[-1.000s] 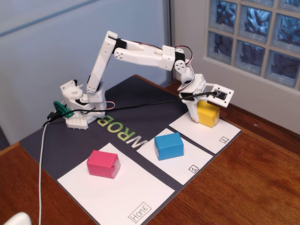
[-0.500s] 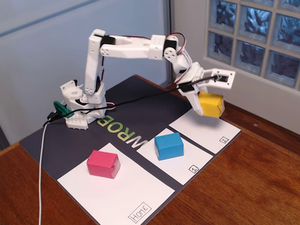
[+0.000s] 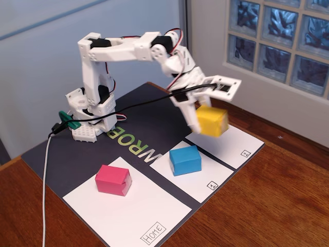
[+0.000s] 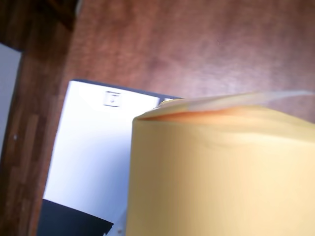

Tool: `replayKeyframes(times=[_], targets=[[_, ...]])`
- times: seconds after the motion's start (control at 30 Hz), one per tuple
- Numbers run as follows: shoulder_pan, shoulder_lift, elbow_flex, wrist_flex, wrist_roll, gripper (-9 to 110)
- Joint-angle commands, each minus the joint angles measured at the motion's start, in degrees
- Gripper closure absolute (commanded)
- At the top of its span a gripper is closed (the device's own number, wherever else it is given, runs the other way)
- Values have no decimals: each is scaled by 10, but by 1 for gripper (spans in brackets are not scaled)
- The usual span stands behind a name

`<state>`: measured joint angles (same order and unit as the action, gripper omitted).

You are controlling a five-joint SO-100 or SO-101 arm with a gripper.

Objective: Move box yellow to home

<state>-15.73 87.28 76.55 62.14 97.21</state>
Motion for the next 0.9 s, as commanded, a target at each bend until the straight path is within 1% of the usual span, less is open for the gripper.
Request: replayKeyframes(times=[0.0,0.47,0.67,0.87], targets=[[47,45,-26,19,-18,102],[238,-6,25,21,-107,102],[294,-46,82,-25,-129,102],[307,-77,123,-90,-142,102]])
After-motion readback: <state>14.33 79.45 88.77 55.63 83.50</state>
